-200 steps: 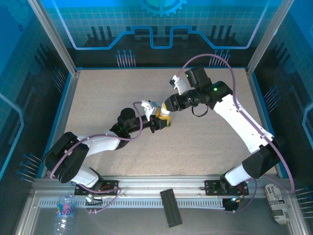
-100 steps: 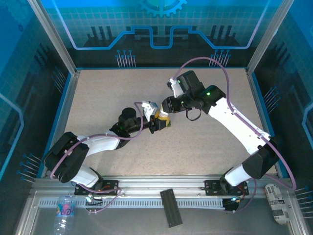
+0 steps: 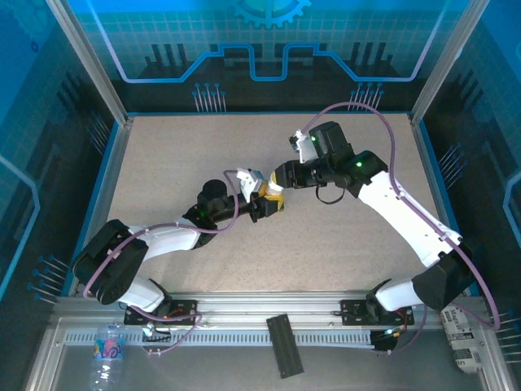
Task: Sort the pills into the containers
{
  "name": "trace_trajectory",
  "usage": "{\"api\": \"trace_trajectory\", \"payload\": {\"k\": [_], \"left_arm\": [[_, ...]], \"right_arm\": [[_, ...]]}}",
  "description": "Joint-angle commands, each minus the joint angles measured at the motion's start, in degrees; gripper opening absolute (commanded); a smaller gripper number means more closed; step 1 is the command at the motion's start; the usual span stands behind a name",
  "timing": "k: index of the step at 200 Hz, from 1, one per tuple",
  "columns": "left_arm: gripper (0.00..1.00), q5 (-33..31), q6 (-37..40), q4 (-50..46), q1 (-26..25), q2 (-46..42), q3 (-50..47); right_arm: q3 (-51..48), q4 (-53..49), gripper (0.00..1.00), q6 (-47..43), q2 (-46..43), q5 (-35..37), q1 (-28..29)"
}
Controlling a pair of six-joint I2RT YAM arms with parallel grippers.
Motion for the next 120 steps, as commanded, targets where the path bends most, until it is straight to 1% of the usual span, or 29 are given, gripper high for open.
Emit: {"api": "trace_trajectory", "payload": {"k": [1,29,65,120], "left_arm": [[0.00,2.4,0.8,7.7,-0.5,-2.7,1.5],[0.00,3.2,1.8,5.9,-0.4,-3.1,2.1],[0.00,3.5,2.1,5.5,-0.5,-3.4,2.1],[0.00,3.7,2.2,5.2,-0.5,-3.7,2.4]], "right_arm": [[-1.0,-1.1,0.38,0.7,-0.3,-0.8,-1.0],[0.8,-2.8,0.41,-0.5,-0.1,-0.2,-1.0],[3.1,-4.4,0.55,-1.7,0.5,1.3,-0.9],[4.0,-4.6,0.61,-2.1,1.6,2.0,-0.6]]}}
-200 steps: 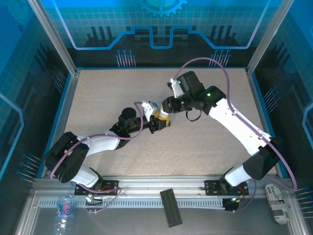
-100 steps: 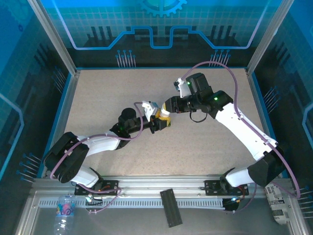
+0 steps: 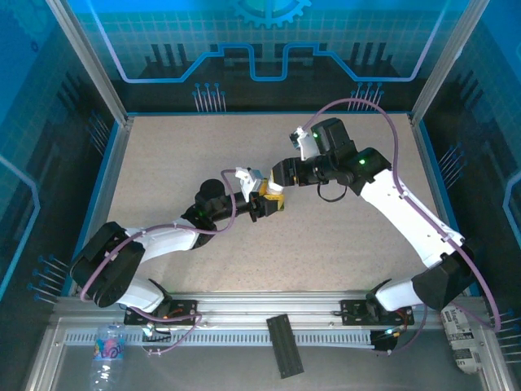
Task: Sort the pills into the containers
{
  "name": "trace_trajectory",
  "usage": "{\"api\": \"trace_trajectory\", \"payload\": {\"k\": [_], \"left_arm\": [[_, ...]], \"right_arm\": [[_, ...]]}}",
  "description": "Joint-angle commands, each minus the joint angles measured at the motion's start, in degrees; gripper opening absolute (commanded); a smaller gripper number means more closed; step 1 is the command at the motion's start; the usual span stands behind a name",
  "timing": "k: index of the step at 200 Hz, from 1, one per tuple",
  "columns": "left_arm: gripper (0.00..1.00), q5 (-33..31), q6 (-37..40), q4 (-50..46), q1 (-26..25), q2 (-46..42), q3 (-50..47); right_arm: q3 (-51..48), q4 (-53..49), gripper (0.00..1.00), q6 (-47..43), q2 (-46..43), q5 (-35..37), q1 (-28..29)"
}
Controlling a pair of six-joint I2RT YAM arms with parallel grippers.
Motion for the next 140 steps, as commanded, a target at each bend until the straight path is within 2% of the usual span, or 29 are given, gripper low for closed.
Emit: {"api": "trace_trajectory", "payload": {"k": [1,104,140], "left_arm": [[0.00,2.1,1.7,4.2,-0.4,-2.4,2.2],[0.00,2.2,1.7,3.5,-0.4,-3.4,2.6],[0.00,2.2,1.6,3.4,-0.4,-3.4,2.5]], "right_arm": [[1.3,-2.2,0.61,-0.9,1.4,2.6,-0.2],[3.6,-1.5,0.63,-1.0,4.7,3.6,1.1],[6.3,-0.9,0.70,-1.0,7.5,3.2,1.1]]}}
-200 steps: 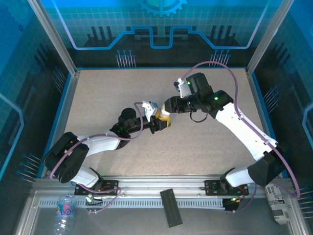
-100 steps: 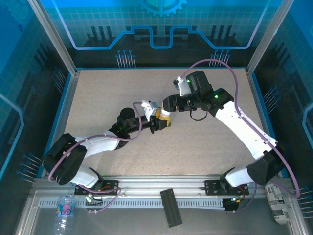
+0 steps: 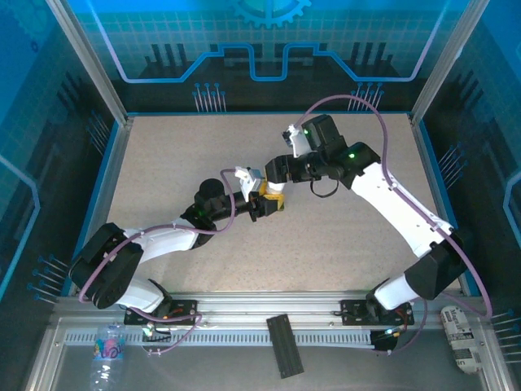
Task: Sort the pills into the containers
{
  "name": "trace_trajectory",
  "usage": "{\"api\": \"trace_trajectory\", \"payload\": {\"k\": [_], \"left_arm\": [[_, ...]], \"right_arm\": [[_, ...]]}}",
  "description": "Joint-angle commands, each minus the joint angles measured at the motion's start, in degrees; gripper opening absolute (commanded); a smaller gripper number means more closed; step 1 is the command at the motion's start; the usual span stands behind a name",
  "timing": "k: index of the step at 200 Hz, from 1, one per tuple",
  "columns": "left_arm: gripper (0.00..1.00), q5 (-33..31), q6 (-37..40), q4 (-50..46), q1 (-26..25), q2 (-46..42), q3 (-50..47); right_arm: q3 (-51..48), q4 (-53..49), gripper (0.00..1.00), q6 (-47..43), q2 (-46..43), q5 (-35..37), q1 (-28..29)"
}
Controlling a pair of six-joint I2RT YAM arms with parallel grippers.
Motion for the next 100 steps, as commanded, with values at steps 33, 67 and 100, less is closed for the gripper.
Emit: {"api": "trace_trajectory", "payload": {"k": [33,67,100], "left_arm": [[0.00,1.8,1.5,4.2,-0.4,-2.6,1.9],[0.00,1.7,1.5,4.3,-0.4,-2.6,1.5],[0.00,1.6,1.5,4.2,-0.4,-2.7,1.2]], "right_arm": [[6.1,-0.1,0.79,-0.4,5.0,0.7,-0.1],[8.7,1.0,0.82,0.0,4.3,-0.6,-0.5],[6.8,3.1,0.83,-0.1,-0.2,-1.5,-1.4]]}}
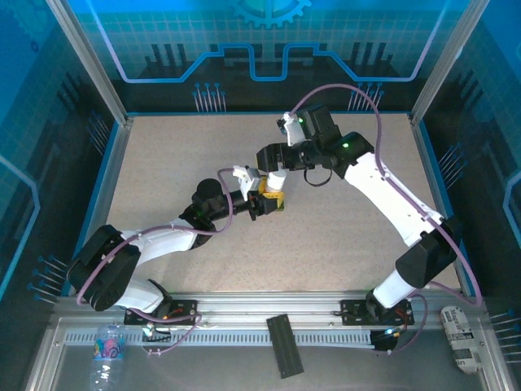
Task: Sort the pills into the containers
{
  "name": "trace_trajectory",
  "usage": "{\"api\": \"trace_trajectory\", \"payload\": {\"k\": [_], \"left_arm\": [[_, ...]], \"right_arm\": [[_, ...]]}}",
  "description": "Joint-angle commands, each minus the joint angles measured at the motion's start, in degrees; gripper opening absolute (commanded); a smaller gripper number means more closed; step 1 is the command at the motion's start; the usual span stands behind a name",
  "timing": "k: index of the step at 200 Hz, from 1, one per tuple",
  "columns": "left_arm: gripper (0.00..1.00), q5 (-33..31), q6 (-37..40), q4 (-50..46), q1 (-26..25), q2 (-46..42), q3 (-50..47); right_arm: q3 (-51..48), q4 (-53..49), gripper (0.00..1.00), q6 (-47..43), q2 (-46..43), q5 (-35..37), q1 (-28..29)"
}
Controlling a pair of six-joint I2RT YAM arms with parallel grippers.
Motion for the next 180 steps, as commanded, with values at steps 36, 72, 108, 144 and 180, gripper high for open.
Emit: {"api": "trace_trajectory", "payload": {"k": [36,72,108,144,180], "left_arm": [[0.00,1.6,1.6,2.4,-0.4,-1.8,1.2],[0.00,1.8,1.9,2.3,-0.4,-1.8,1.6],[0.00,2.2,2.1,1.6,-0.4,-2.0,1.8],[0.00,2.4,2.1,1.1,-0.4,-2.1,2.2],[0.00,2.4,2.0,0.8,-0.4,-2.1,2.4]], "right_arm": [[-6.0,3.9,0.83,-0.9,-11.5,-2.0,-2.5],[-12.8,3.7,0.83,-4.9,-17.1,-1.7,-3.4],[-16.7,3.6,0.83,-7.3,-20.5,-3.1,-3.6],[-17.1,3.6,0.83,-7.4,-20.3,-4.0,-2.9],[-16.4,3.8,0.83,-7.4,-19.2,-3.8,-1.9]]}}
